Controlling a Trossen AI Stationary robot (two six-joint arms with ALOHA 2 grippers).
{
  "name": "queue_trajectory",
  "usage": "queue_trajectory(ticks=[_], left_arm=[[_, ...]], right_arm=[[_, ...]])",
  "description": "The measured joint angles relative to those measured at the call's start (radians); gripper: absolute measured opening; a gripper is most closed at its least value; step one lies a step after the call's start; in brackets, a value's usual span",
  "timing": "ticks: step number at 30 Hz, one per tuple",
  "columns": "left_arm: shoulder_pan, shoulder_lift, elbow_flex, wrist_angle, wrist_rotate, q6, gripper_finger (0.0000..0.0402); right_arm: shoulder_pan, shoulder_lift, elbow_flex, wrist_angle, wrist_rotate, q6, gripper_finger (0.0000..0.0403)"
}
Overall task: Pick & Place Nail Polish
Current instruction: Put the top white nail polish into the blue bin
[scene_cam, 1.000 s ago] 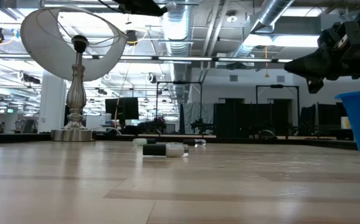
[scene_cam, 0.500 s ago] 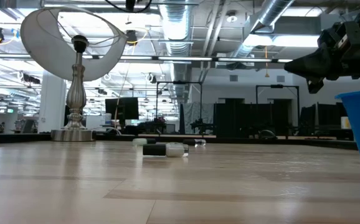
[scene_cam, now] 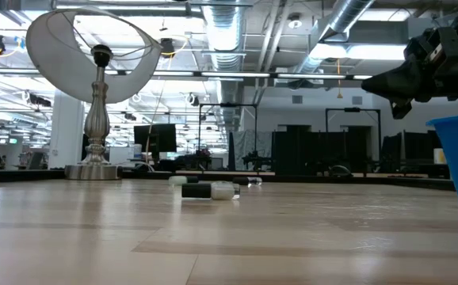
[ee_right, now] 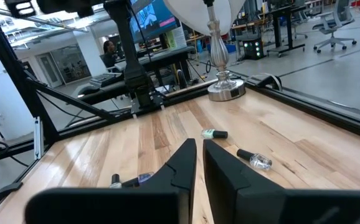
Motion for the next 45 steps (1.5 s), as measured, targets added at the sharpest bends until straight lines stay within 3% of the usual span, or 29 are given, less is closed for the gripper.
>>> queue_trajectory(ticks=[10,26,45], left_arm=[[-0.041,0.252,0.178,0.015,0.027,-0.003,0.0059],[-0.107,0.627,0.367,0.021,0.052,-0.212,0.0059],[-0.174,0.931,0.595,0.042,0.123,-0.225,0.0059]], right_arm=[[0.000,0.000,0.000,0.000,0.000,0.000,0.0021],[0.001,0.000,0.000,0.000,0.000,0.000,0.0021],[0.001,0.000,0.000,0.000,0.000,0.000,0.0021]])
